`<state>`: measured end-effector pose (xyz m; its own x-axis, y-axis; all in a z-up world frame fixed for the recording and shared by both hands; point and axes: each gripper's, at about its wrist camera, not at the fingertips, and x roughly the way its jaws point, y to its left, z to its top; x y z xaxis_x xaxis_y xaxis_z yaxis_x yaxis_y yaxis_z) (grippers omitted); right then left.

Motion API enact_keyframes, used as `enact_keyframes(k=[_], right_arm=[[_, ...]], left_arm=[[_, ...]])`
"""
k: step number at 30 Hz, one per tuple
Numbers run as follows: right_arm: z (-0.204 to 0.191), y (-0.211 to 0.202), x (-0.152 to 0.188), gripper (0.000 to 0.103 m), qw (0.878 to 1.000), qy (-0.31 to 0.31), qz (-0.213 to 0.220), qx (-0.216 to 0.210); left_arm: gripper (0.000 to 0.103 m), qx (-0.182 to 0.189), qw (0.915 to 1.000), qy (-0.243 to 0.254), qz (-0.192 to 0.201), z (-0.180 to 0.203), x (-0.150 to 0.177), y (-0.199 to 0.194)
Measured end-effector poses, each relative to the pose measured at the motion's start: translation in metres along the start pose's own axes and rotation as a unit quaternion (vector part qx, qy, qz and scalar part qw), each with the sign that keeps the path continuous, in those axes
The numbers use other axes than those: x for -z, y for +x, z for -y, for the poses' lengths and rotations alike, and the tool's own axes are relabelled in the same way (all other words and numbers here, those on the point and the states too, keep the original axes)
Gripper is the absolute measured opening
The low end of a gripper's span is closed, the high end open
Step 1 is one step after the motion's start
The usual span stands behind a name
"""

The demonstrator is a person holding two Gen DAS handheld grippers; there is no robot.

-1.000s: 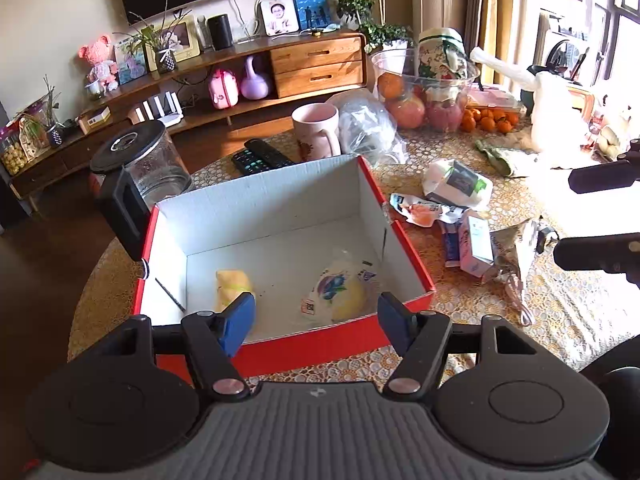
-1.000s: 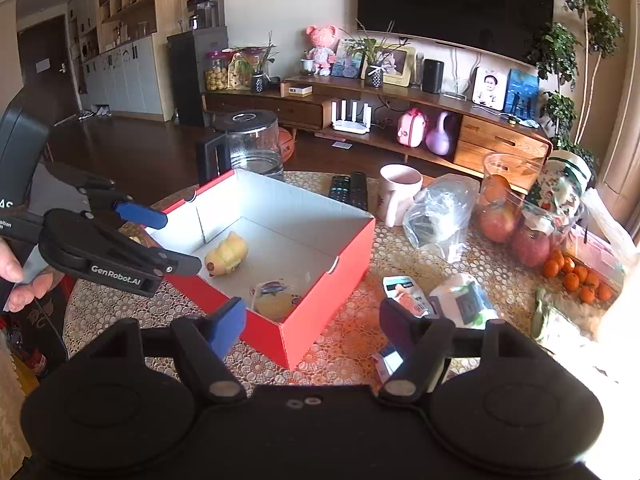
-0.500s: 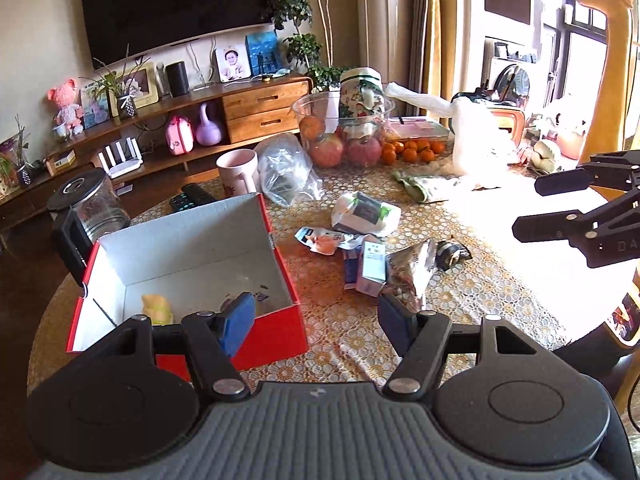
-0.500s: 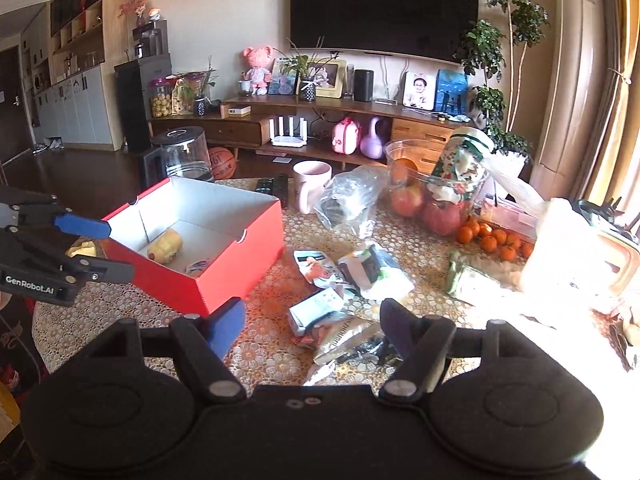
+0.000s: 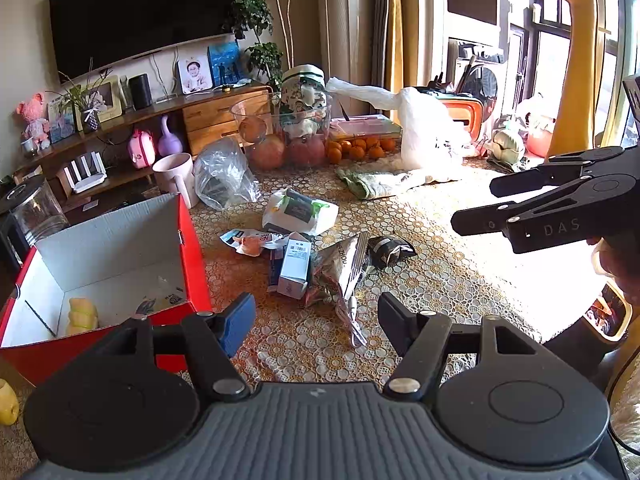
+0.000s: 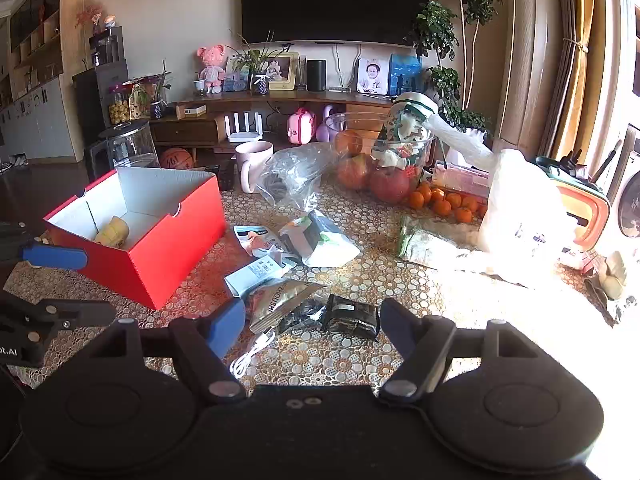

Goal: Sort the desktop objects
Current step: 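Grasp the white USB cable with the left tool while the right tool grasps the black snack pack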

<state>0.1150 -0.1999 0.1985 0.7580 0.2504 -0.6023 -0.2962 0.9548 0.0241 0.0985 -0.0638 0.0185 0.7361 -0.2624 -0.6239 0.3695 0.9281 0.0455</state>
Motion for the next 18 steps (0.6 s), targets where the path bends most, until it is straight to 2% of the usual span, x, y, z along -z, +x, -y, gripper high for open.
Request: enact_keyframes(k=[3,8,18], right_arm=[[0.006,0.006,0.006,0.076,1.0,0.006,-0.001,-0.001],[0.014,0.017,0.013,0.078,1.0,0.008,-0.003,0.002],[0.032,0.054,0.023,0.078,0.999,0.026,-0.027,0.014]], left_arm=[[0.077,0.005,1.0,0.002,0.004,0.008,0.004,0.008],[0.082,0.015,0.9998,0.01,-0.005,0.019,0.011,0.026],[0.083,0.025,0.9991,0.003,-0.035,0.034,0.024,0.07]])
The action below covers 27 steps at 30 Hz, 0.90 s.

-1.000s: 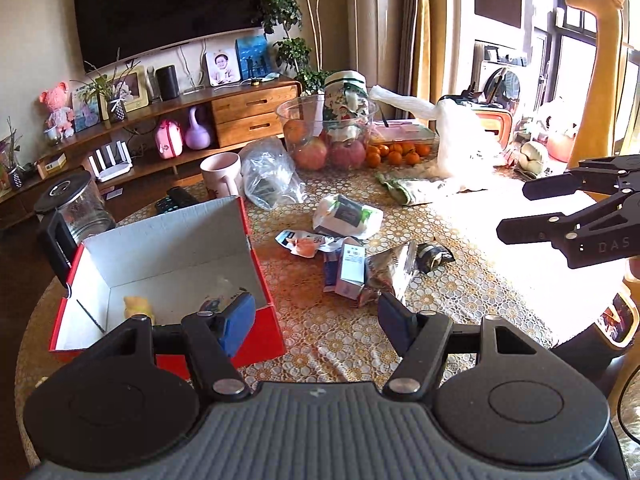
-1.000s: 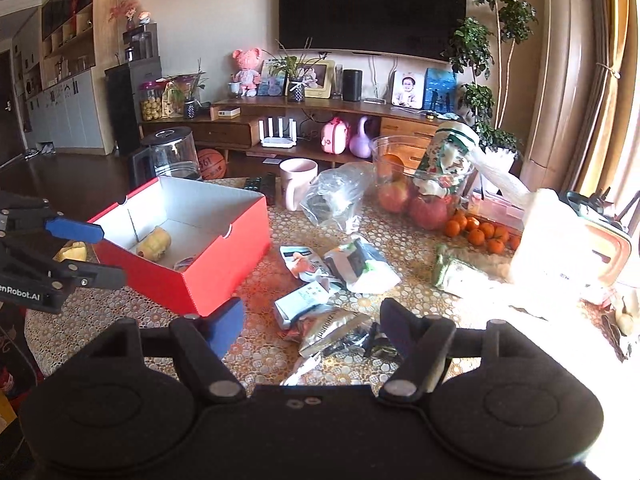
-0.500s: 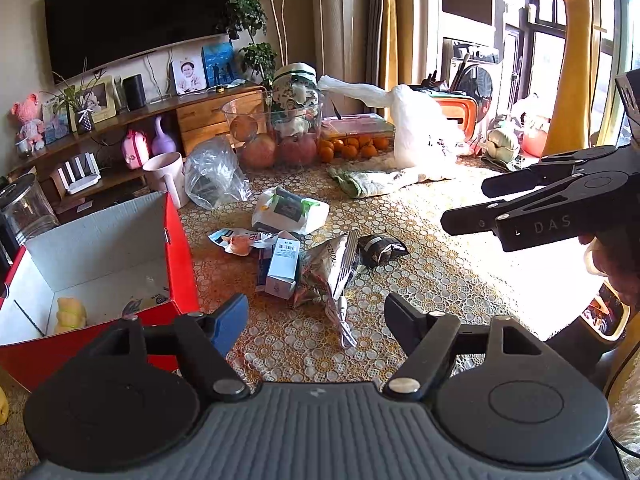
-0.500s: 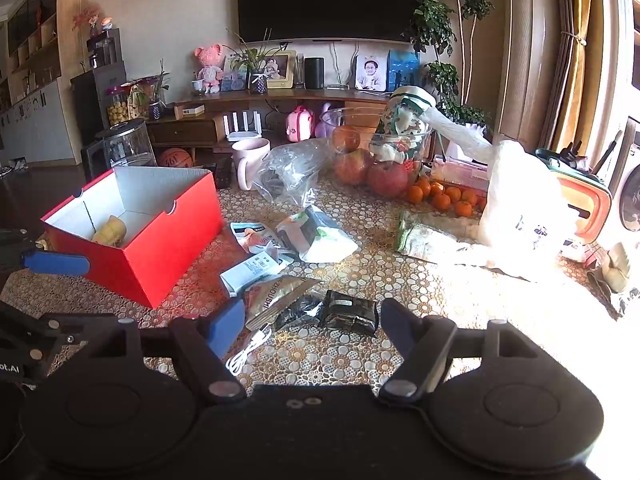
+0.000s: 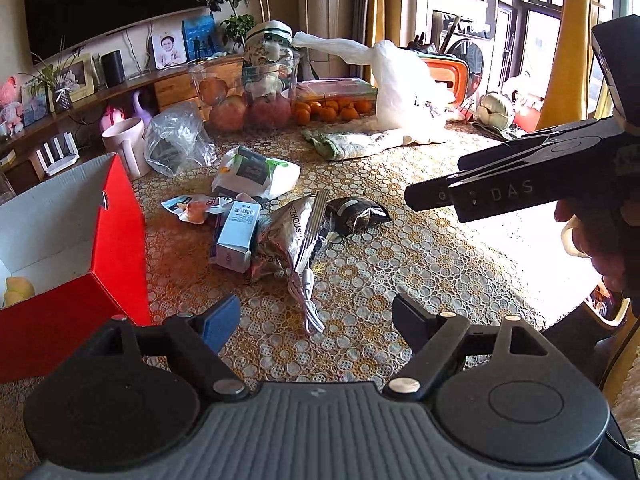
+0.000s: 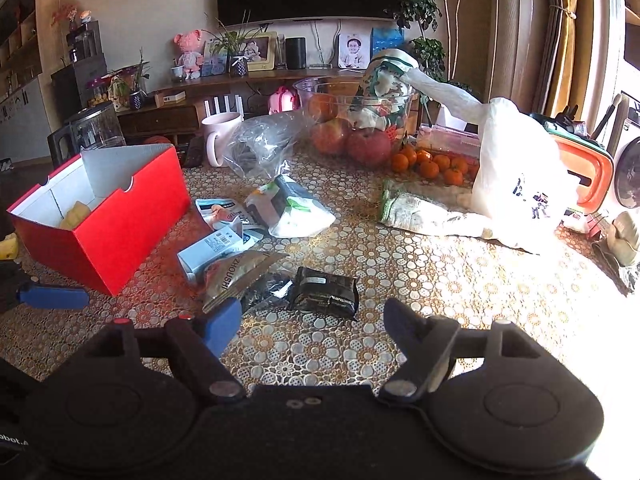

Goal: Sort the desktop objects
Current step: 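Grasp the white USB cable with the left tool while the right tool grasps the black snack pack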

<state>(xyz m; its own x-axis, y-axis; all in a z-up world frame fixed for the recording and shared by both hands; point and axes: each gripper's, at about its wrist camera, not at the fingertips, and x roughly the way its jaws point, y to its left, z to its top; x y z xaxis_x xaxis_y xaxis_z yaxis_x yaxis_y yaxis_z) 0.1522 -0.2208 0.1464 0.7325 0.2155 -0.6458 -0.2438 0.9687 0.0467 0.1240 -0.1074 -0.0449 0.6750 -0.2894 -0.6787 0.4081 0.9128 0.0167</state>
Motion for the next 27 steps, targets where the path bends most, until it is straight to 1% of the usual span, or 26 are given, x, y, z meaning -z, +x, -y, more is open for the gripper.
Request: enact_keyframes(k=[1,3,5,6,8,10,15,20,23,27], right_arm=[[0.001,0.004,0.0,0.078,1.0,0.002,-0.002,0.001],[0.004,0.013,0.0,0.078,1.0,0.006,-0.007,0.004],[0.008,0.023,-0.001,0.078,1.0,0.014,-0.014,0.006],[0.009,0.027,-0.001,0.078,1.0,0.017,-0.017,0.007],[0.012,0.038,-0.003,0.078,0.999,0.024,-0.023,0.01],[0.015,0.048,-0.004,0.079,0.999,0.027,-0.027,0.012],[0.017,0.071,-0.008,0.079,0.998,0.037,-0.039,0.015],[0.019,0.09,-0.007,0.079,0.998,0.042,-0.052,0.01],[0.02,0.098,-0.007,0.079,0.997,0.045,-0.058,0.011],[0.022,0.106,-0.007,0.079,0.997,0.05,-0.065,0.011]], left_arm=[[0.083,0.001,1.0,0.0,-0.001,0.0,0.0,0.004],[0.089,-0.003,1.0,-0.001,-0.002,0.001,0.001,0.011],[0.093,-0.008,1.0,-0.004,-0.002,0.0,0.0,0.021],[0.097,-0.009,0.9999,-0.007,-0.003,-0.001,0.0,0.024],[0.101,-0.009,0.9998,-0.018,-0.004,-0.004,0.0,0.033],[0.101,-0.005,0.9996,-0.028,-0.007,-0.007,0.0,0.04],[0.102,-0.011,0.9991,-0.038,-0.016,-0.011,0.0,0.058],[0.102,0.008,0.997,-0.065,-0.039,-0.018,0.003,0.08],[0.102,0.0,0.9966,-0.07,-0.043,-0.02,0.004,0.088],[0.102,-0.01,0.9971,-0.067,-0.035,-0.02,0.004,0.092]])
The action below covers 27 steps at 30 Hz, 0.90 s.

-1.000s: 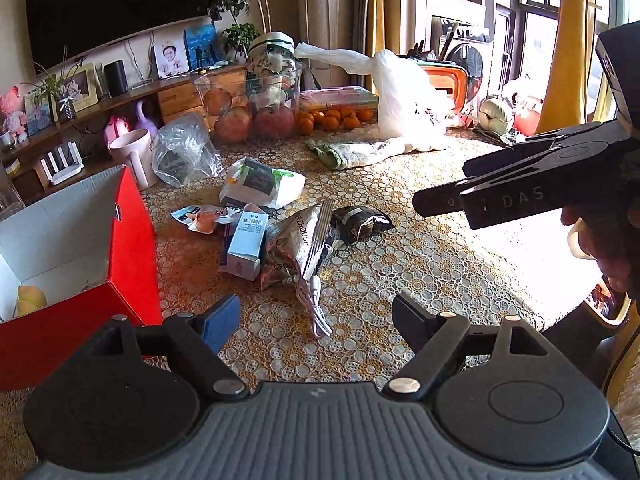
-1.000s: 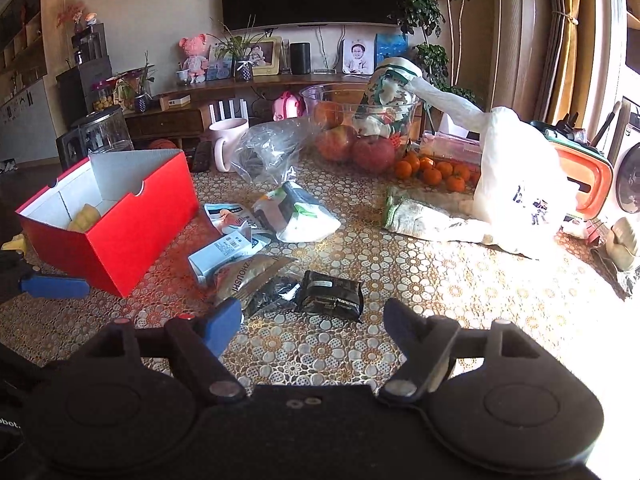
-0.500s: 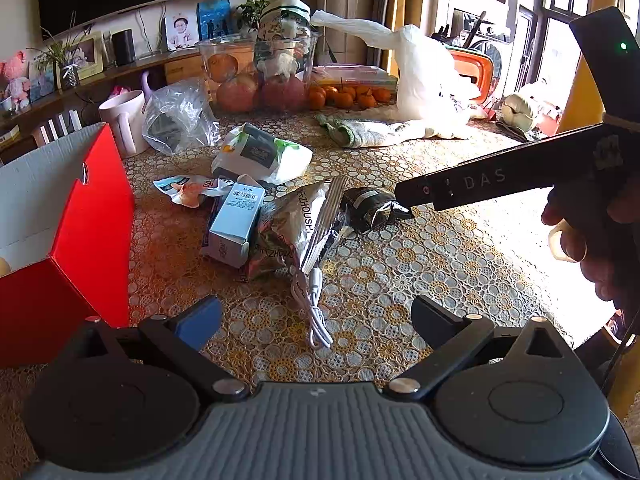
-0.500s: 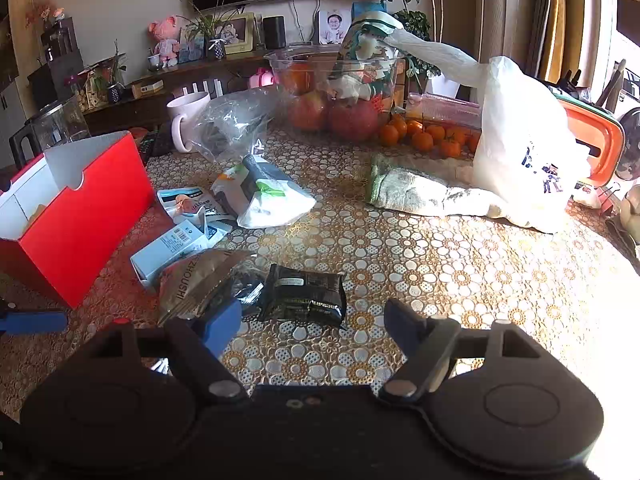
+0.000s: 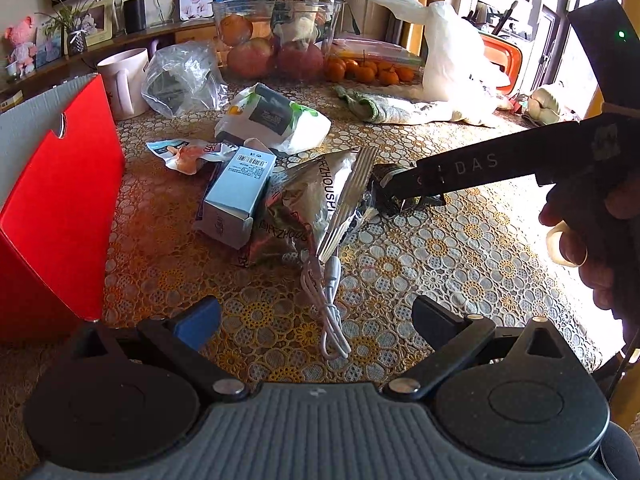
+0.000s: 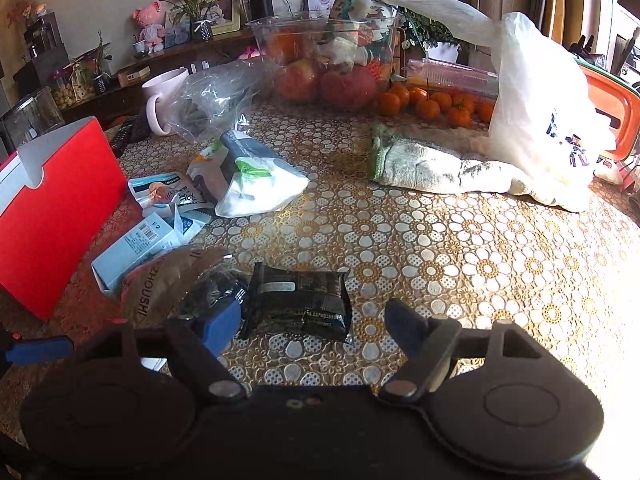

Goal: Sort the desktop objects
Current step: 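Grasp the white USB cable with the left tool while the right tool grasps the black snack pack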

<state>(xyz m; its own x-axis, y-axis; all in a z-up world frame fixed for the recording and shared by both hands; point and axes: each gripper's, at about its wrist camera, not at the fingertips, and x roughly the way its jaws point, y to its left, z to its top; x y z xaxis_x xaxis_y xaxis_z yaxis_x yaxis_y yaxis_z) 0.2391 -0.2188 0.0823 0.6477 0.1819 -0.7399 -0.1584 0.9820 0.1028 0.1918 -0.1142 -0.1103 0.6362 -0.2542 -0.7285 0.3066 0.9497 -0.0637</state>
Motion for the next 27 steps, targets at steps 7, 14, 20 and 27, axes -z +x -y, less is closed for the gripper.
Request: enact_keyframes(k=[7,14,20,27], right_arm=[[0.0,0.014,-0.002,0.079,1.0,0.003,-0.008,0.004],[0.005,0.023,-0.002,0.077,1.0,0.021,-0.011,-0.005],[0.007,0.024,-0.001,0.076,0.999,0.034,-0.012,-0.01],[0.006,0.023,0.002,0.06,0.999,0.046,-0.013,-0.018]], left_arm=[[0.099,-0.009,0.9999,0.009,0.003,0.001,-0.001,0.01],[0.065,-0.018,0.9998,0.012,0.0,0.003,-0.002,0.016],[0.047,-0.021,0.9995,0.021,0.006,0.006,-0.001,0.017],[0.022,-0.011,0.9991,0.039,0.009,0.013,-0.001,0.018]])
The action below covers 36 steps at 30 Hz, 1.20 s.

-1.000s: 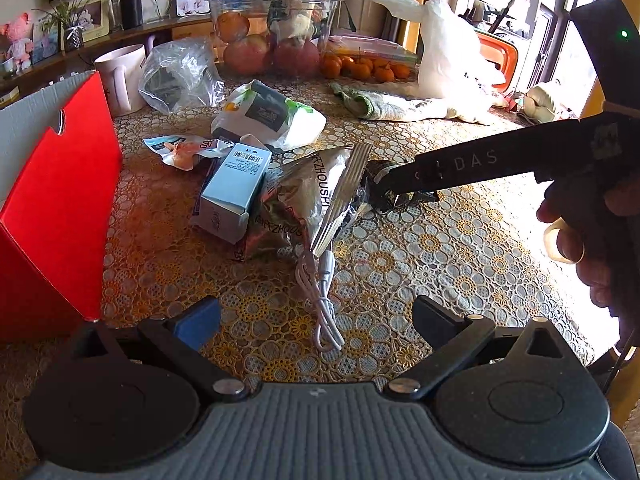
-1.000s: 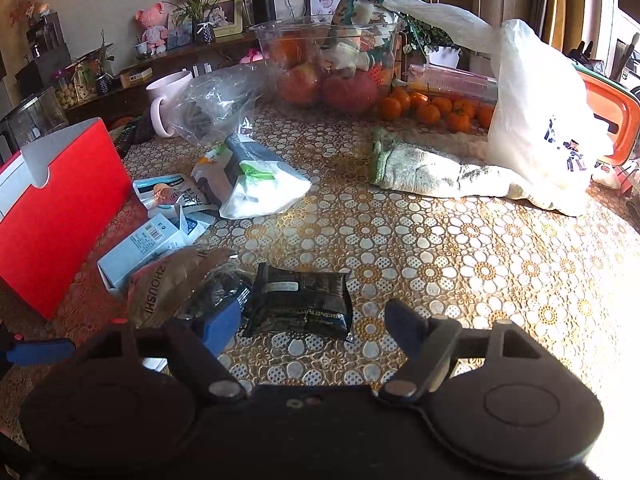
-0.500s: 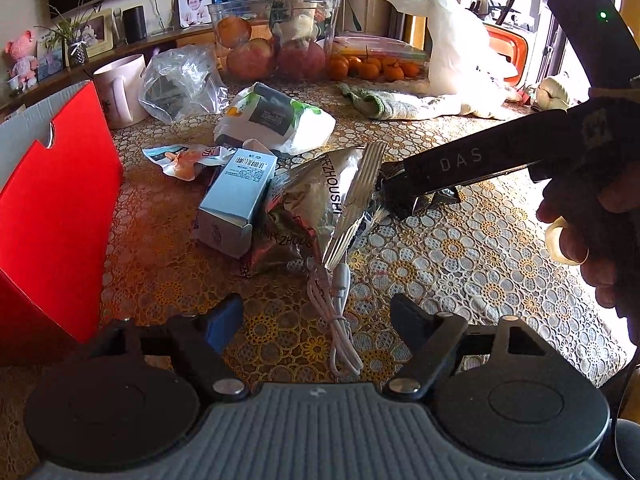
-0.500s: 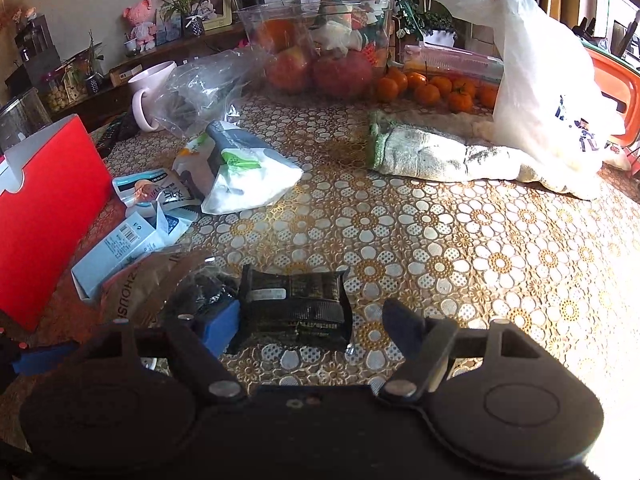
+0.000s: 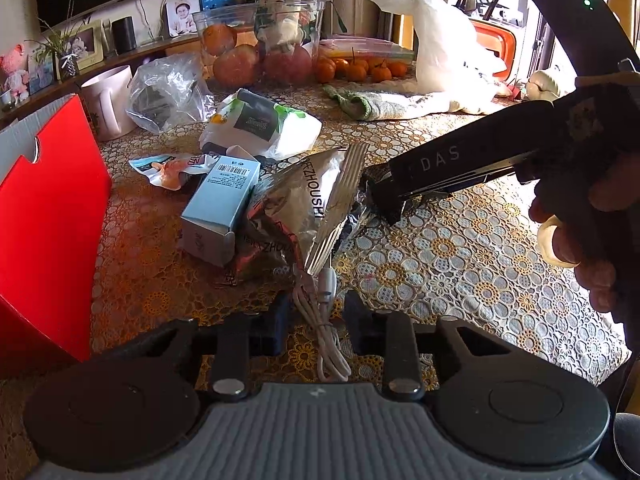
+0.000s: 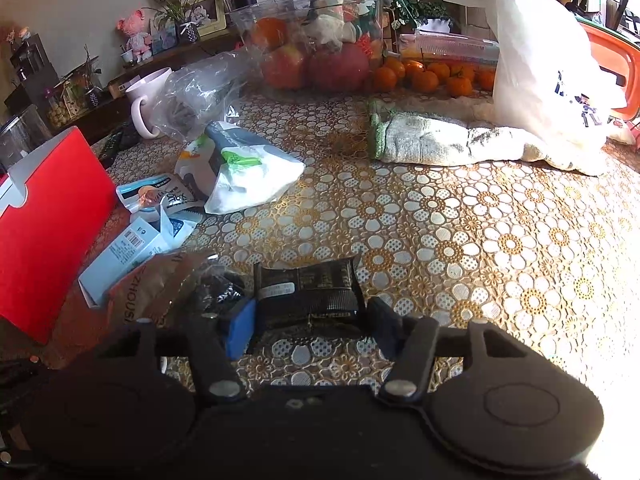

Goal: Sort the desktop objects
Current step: 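Grasp the white USB cable with the left tool while the right tool grasps the black snack pack, then carry the cable with the left tool to the red box while the right tool carries the black pack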

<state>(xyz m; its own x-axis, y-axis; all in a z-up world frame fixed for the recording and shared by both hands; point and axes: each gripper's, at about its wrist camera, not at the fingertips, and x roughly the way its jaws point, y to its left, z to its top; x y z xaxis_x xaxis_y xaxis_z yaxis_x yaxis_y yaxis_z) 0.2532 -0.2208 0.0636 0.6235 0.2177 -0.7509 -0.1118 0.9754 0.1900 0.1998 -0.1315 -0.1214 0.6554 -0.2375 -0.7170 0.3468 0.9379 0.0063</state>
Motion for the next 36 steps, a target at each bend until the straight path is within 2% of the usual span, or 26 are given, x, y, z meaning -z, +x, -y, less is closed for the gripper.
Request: enact_keyframes(k=[2,14,36], right_arm=[[0.0,-0.001,0.0,0.058,1.0,0.0,0.001,0.0],[-0.005,-0.02,0.008,0.054,1.0,-0.012,0.0,0.005],[-0.011,-0.077,0.038,0.053,1.0,-0.02,-0.001,-0.012]], left_arm=[[0.017,0.001,1.0,0.004,-0.001,0.002,0.0,0.0],[0.008,0.007,1.0,0.002,0.0,0.0,-0.002,-0.006],[0.008,0.022,0.999,-0.036,-0.016,-0.013,0.018,-0.038]])
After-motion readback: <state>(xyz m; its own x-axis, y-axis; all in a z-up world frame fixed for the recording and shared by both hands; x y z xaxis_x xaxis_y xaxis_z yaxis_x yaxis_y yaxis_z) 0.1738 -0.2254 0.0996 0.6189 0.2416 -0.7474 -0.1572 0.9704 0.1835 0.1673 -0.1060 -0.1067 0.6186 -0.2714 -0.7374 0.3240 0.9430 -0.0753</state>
